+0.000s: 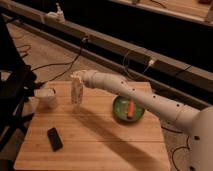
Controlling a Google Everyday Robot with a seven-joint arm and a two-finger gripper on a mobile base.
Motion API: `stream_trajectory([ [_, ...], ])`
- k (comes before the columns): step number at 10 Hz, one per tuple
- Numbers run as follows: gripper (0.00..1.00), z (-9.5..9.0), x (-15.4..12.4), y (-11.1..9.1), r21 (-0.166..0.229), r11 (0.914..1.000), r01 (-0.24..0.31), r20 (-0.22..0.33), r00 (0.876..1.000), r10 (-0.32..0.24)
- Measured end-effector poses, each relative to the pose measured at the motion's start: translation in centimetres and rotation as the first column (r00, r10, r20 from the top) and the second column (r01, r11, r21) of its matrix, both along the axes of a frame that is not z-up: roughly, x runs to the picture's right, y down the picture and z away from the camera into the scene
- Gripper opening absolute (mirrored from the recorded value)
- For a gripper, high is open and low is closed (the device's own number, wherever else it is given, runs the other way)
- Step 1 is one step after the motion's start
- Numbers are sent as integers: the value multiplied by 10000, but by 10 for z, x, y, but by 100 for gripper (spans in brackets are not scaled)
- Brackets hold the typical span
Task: Stand the bottle upright
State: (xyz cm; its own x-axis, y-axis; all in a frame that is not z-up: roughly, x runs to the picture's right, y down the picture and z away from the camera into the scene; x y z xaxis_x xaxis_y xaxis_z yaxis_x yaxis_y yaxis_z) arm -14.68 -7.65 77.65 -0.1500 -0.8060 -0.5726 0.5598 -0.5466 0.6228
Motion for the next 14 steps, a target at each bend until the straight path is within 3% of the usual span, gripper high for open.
stream_trajectory([
  [8,0,37,22,23,-24,9995,326,-707,9970,-327],
  [14,1,46,25,29,243,9959,870,-1104,9903,-838],
])
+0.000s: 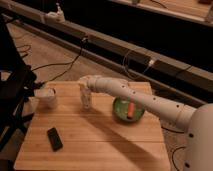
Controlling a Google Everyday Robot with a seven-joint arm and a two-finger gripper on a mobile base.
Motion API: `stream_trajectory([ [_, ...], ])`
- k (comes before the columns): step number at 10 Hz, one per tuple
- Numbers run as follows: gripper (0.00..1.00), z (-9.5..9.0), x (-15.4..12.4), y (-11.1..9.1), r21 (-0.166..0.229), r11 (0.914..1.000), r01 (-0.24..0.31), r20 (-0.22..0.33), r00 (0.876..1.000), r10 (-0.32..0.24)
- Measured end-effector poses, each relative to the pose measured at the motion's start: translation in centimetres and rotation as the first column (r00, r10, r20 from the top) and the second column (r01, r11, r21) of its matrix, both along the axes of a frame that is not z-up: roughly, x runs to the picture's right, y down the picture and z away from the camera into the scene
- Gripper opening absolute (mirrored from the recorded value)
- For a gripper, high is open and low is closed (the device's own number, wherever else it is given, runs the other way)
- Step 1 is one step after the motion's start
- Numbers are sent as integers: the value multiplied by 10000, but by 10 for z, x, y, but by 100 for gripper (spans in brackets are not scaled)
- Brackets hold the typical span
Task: Stand the bottle upright
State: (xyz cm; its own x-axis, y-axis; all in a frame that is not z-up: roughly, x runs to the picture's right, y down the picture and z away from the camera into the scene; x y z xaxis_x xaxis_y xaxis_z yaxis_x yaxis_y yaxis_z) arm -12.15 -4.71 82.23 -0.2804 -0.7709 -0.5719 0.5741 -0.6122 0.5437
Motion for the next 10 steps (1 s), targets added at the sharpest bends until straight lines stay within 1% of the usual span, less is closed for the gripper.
stream_trajectory([
  [1,6,0,0,1,0,10000,30,-28,10000,-30],
  [3,30,0,0,2,-30,10000,14,-50,10000,-14],
  [5,47,-2,-1,2,-112,9999,-65,-8,10000,65],
  [6,52,-2,-1,2,-116,9999,-70,-3,10000,70],
  [10,53,-2,-1,2,-117,9999,-71,-2,10000,71],
])
